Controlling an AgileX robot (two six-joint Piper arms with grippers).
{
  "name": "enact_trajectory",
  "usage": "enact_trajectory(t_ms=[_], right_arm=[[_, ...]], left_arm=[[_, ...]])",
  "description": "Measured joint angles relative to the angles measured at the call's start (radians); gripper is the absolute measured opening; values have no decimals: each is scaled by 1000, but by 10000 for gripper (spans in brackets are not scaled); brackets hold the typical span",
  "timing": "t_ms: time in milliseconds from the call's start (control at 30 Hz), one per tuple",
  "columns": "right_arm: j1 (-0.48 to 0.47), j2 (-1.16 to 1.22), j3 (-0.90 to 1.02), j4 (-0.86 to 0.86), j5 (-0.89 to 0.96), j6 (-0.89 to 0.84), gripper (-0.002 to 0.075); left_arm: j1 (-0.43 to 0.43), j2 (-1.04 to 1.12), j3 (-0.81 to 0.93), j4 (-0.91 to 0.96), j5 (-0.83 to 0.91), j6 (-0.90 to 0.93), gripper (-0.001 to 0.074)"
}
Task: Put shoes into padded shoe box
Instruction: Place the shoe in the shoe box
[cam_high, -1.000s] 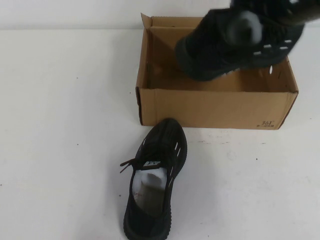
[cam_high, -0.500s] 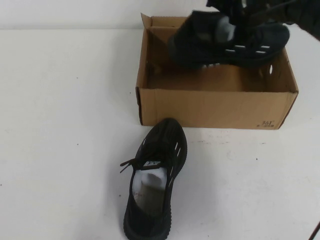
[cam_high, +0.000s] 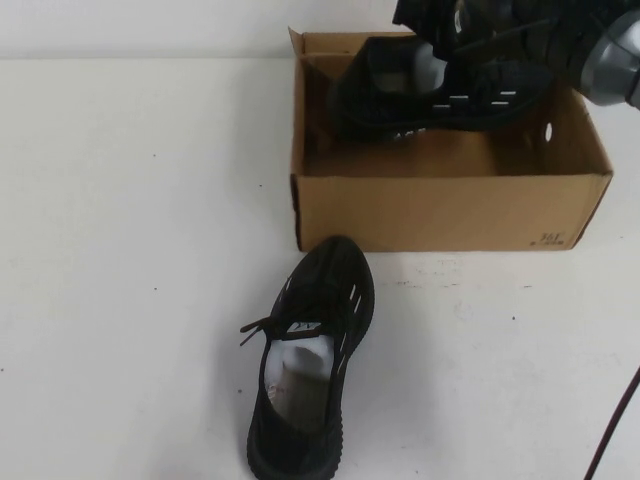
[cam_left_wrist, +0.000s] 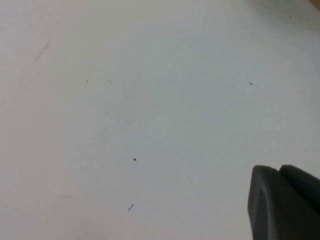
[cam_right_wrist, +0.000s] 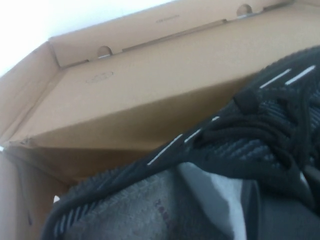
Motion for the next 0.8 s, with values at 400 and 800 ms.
enact_trajectory(t_ms=[400, 800], right_arm=[[-18, 51, -8, 42, -53, 0, 20], [-20, 54, -17, 87, -56, -40, 20]], left_arm=[[0, 0, 0, 0, 0, 0, -4], [0, 0, 0, 0, 0, 0, -4]])
